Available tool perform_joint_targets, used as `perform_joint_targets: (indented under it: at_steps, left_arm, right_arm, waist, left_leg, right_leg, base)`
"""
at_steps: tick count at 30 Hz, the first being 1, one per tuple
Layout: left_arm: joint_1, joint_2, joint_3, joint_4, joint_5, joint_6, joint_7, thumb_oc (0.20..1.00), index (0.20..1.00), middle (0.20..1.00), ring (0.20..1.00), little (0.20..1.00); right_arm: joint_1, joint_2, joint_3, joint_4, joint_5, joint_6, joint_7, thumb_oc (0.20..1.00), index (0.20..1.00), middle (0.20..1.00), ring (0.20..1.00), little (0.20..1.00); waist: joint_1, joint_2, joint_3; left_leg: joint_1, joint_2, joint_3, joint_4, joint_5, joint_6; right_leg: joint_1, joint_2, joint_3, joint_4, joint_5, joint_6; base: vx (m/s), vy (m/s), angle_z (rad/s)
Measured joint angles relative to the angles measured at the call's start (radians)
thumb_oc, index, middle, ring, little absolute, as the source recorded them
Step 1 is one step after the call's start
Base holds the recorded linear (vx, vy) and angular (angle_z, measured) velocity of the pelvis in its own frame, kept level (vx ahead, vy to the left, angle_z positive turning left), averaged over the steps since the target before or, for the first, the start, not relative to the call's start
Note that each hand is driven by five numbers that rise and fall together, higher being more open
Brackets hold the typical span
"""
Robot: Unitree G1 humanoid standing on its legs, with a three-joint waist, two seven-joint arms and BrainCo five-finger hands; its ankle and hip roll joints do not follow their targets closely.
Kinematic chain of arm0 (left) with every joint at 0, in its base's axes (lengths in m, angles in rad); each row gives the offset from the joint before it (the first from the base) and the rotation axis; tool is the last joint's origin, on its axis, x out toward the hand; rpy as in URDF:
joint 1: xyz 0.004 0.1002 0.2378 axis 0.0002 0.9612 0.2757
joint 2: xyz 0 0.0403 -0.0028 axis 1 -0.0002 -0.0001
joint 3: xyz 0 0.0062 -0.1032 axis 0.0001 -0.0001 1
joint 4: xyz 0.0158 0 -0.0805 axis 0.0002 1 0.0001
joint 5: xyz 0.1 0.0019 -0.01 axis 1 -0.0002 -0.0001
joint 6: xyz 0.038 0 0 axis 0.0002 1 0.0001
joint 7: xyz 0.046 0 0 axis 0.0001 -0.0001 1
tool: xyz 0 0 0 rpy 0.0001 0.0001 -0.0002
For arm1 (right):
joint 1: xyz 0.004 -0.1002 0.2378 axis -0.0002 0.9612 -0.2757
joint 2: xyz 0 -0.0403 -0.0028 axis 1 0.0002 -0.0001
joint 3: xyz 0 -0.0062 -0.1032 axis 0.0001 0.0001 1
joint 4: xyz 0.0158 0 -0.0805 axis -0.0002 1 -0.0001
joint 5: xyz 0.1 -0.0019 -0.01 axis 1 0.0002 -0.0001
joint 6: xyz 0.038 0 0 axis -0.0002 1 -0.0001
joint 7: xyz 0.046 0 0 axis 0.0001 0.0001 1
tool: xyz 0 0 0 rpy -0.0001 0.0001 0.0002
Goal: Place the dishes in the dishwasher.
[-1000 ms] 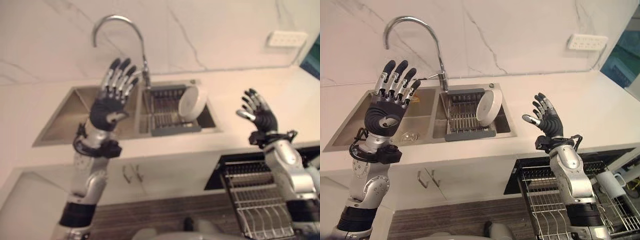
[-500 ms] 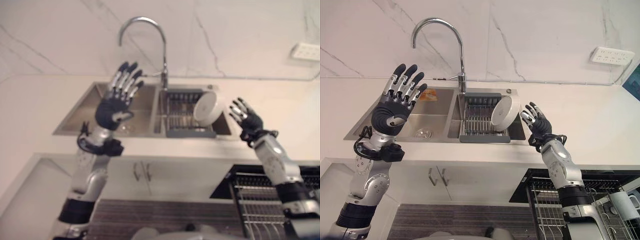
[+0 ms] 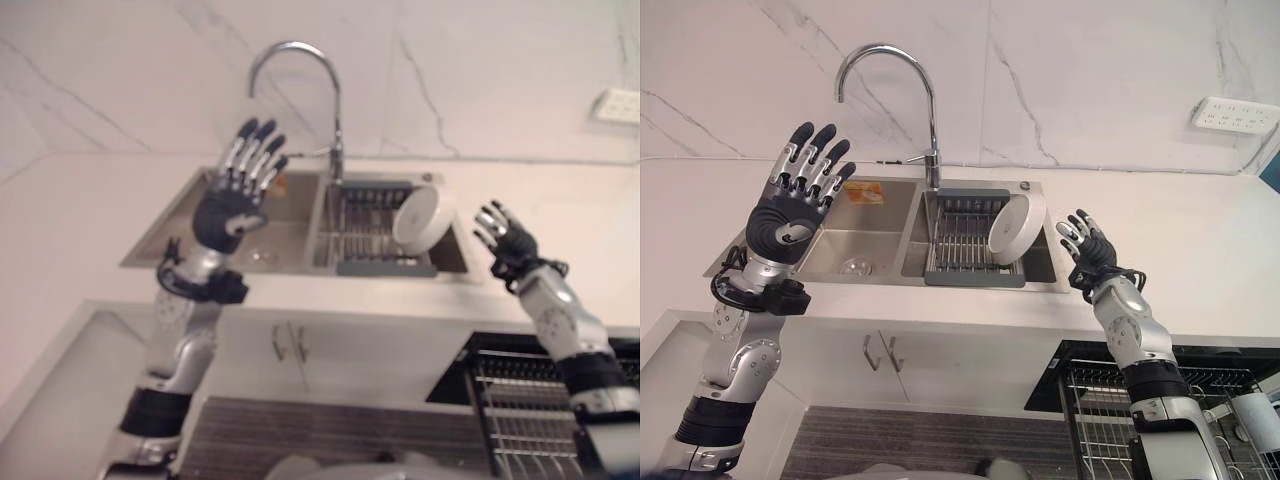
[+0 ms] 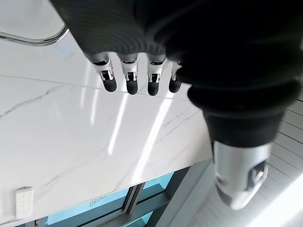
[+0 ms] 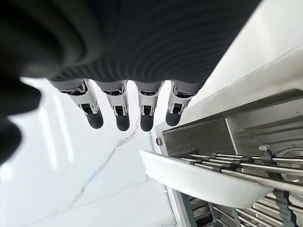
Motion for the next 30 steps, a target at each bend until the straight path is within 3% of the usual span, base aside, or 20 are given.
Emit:
perform_joint_targets:
  at_steps: [16, 30]
  left_arm:
    - [-0.03, 0.038, -0.027, 0.021, -0.017, 0.011, 0.002, 1.0, 1.0, 1.0, 1.0, 1.0]
    - [-0.03, 0.052, -0.03, 0.024, -0.02, 0.029, 0.01, 1.0, 1.0, 1.0, 1.0, 1.0]
  right_arm:
    - [-0.153, -0.009, 0.054, 0.232, 0.079, 0.024, 0.09, 1.0, 1.0, 1.0, 1.0, 1.0]
    - [-0.167, -0.012, 0.056, 0.306, 0.156, 0.024, 0.043, 1.0, 1.0, 1.0, 1.0, 1.0]
  waist:
    - [0.039, 0.0, -0.001]
    - [0.056, 0.015, -0.004]
  left_leg:
    - [0.002, 0.0, -0.025, 0.0, 0.006, -0.009]
    - [0.003, -0.001, -0.029, -0.001, 0.006, -0.01]
  right_leg:
    - [0.013, -0.006, -0.026, 0.002, -0.007, -0.005]
    - [0.014, -0.008, -0.031, 0.007, -0.009, -0.008]
  base:
    - [-0.01, -0.004, 0.05]
    - [0.0, 0.0, 0.0]
